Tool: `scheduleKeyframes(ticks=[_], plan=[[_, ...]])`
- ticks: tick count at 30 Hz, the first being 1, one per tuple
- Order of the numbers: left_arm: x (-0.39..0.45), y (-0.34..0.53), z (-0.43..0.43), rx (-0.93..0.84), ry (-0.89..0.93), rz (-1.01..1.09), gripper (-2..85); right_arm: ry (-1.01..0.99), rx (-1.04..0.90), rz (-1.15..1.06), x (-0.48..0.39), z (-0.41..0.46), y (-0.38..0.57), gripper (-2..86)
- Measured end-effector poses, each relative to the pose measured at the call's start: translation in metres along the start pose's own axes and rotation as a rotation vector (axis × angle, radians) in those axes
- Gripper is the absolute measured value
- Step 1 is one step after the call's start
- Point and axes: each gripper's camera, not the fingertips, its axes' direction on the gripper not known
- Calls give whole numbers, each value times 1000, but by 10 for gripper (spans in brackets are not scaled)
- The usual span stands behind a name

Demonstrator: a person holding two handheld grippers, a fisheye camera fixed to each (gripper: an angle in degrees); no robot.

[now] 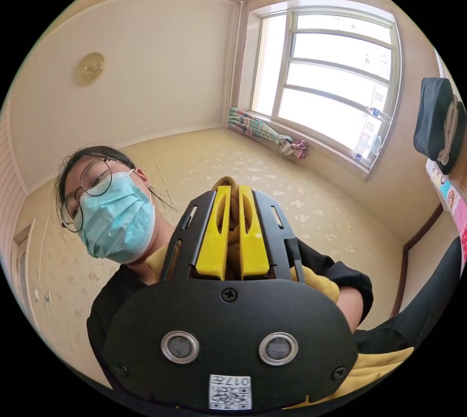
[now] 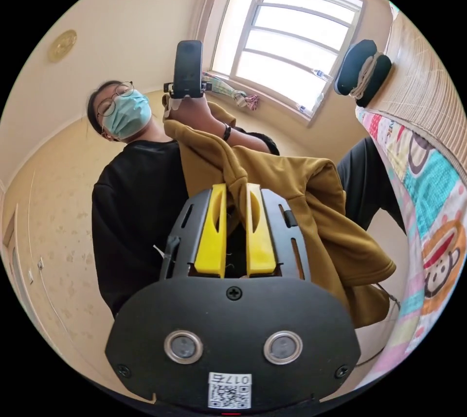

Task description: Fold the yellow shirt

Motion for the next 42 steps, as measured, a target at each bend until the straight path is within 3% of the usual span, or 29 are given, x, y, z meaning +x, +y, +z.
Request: scheduleKeyframes(ticks=[5, 10, 11, 13, 15, 19, 22, 24, 28, 32, 34, 38, 42], plan=[[-32, -9, 3, -130, -115, 16, 9, 308, 148, 64, -2, 0, -17, 37], [-24, -49, 21, -392, -627, 14, 12, 1064, 386, 14, -121, 27, -66, 33], [-21, -55, 23, -409, -695, 21, 12, 1135, 409, -13, -136, 34, -70, 33], [-7, -75, 33, -465, -1012, 54, 14, 1386, 552, -126, -189, 65, -81, 34], [-1, -88, 40, -482, -1245, 53, 14, 1513, 714, -177, -217, 85, -82, 34], [-16, -94, 70, -607, -1746, 67, 16, 1565, 925, -358, -252, 136, -83, 34], [-41, -95, 73, -612, -1995, 24, 19, 1665, 953, -499, -264, 187, -94, 34], [-53, -96, 68, -540, -2100, 20, 22, 1624, 966, -567, -268, 212, -97, 34], [-79, -95, 74, -403, -2013, 181, 22, 1392, 1007, -793, -279, 260, -83, 36], [-141, -107, 118, -511, -1951, 357, 22, 1367, 1013, -990, -289, 299, -72, 36], [-184, -130, 144, -565, -2029, 411, 21, 1489, 1007, -1069, -286, 316, -76, 37], [-242, -197, 141, -617, -2327, 333, 20, 1673, 1030, -791, -265, 281, -126, 37], [-282, -330, 45, -636, -2632, 81, 28, 1777, 955, -344, -184, 159, -220, 39]])
